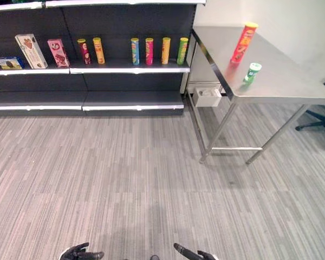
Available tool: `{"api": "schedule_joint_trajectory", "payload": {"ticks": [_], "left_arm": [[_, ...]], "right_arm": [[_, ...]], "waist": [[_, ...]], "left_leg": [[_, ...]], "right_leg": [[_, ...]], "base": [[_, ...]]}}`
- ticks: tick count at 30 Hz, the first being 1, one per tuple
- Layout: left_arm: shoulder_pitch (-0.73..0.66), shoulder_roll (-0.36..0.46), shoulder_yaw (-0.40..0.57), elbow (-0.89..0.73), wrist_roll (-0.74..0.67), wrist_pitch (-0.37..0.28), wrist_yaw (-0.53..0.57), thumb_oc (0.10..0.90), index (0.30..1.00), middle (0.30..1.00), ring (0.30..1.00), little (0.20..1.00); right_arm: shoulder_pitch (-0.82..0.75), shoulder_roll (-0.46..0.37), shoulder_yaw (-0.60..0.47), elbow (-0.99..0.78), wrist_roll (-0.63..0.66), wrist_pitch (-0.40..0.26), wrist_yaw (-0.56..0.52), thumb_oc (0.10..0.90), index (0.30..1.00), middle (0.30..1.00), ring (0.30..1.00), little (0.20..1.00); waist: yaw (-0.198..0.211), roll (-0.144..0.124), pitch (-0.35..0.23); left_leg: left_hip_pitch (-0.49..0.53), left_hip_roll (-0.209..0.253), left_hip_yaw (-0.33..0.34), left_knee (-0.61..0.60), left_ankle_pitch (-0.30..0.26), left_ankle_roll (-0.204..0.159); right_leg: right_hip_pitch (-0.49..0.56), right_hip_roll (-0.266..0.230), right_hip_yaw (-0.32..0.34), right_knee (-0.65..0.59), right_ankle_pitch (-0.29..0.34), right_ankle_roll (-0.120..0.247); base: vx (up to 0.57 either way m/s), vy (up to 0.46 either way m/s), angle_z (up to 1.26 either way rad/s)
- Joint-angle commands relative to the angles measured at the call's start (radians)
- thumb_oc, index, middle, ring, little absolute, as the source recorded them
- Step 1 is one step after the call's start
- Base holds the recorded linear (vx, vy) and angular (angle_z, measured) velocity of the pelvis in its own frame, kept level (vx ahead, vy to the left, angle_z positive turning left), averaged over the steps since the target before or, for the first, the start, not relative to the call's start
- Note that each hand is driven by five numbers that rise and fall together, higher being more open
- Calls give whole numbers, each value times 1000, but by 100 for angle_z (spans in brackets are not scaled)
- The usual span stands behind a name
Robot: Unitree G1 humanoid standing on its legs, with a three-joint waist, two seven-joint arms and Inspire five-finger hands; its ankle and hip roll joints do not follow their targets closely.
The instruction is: Put the goods on the table back onto the shelves and tidy them up.
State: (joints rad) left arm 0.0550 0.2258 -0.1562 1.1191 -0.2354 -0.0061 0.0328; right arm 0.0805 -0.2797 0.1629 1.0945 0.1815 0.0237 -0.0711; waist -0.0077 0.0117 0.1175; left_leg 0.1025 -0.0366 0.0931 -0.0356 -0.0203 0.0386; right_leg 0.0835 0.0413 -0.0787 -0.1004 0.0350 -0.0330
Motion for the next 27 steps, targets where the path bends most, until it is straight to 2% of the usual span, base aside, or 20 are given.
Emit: {"api": "schedule_joint_trajectory", "payload": {"ticks": [1,27], "left_arm": [[-54,21,17,-5,-7,-49,24,800,900,900,900,900],[-60,14,-4,53,44,-37,23,800,900,900,900,900]], "right_arm": [[-47,-35,6,3,33,-34,-18,800,900,900,900,900],[-54,-46,9,5,33,-33,-21,800,900,900,900,900]], "waist": [[-1,-39,-2],[-11,-32,-2]], "left_leg": [[17,17,-110,-52,-28,-75],[25,22,-109,-52,-34,-75]], "right_leg": [[22,-66,15,13,-20,140],[26,-56,25,13,-28,133]], "base": [[0,0,0],[3,-3,0]]}}
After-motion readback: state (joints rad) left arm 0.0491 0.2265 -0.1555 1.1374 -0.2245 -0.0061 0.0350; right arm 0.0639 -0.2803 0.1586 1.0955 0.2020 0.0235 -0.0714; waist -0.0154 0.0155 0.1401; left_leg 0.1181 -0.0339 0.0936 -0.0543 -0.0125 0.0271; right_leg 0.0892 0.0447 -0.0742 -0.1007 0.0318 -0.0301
